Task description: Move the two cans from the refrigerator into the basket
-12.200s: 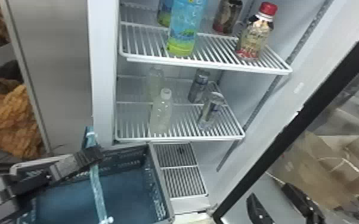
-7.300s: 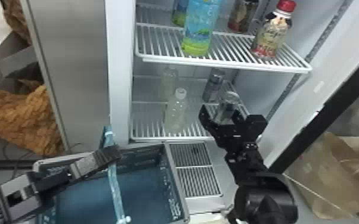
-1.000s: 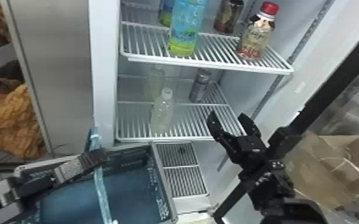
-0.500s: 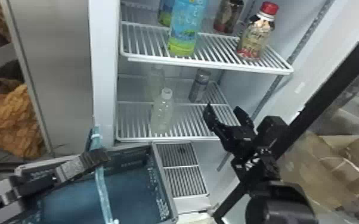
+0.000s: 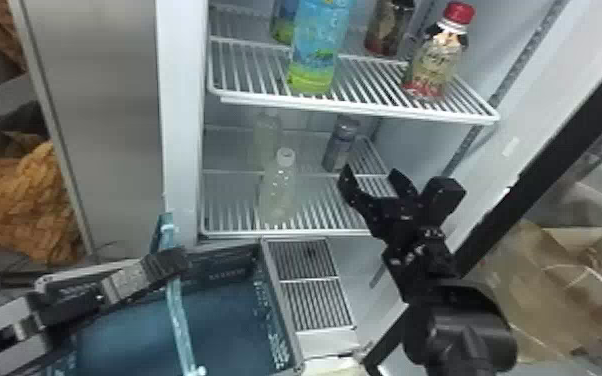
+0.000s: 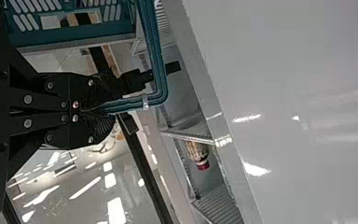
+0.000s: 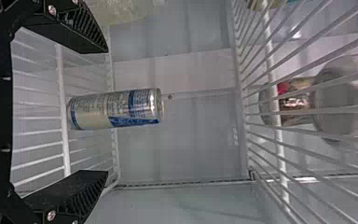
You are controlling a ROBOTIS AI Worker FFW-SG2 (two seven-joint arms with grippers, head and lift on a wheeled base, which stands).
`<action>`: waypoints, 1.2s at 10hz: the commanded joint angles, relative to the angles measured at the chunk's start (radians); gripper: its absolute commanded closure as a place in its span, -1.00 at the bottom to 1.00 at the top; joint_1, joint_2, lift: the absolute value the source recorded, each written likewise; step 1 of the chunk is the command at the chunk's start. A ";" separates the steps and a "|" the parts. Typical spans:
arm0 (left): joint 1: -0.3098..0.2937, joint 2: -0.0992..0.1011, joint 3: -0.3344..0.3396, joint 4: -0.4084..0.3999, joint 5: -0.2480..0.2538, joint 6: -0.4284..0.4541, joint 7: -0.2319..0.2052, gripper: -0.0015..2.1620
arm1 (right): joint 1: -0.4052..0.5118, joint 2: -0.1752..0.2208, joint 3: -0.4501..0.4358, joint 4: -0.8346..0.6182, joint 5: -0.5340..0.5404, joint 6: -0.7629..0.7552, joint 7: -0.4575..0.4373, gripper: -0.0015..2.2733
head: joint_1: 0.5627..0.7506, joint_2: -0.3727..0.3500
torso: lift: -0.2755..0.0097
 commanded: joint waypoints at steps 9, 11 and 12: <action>-0.007 0.007 -0.012 0.017 0.000 0.000 0.000 0.12 | -0.248 -0.003 0.050 0.310 0.106 0.002 -0.030 -0.90 | 0.41 -0.75 | -0.60; -0.010 0.007 -0.014 0.017 0.000 0.000 0.000 0.12 | -0.284 -0.003 0.058 0.354 0.122 0.002 -0.041 -0.90 | 0.41 -0.75 | -0.60; -0.010 0.007 -0.014 0.020 0.000 0.000 0.000 0.12 | -0.297 -0.003 0.066 0.369 0.128 0.002 -0.053 -0.90 | 0.41 -0.74 | -0.60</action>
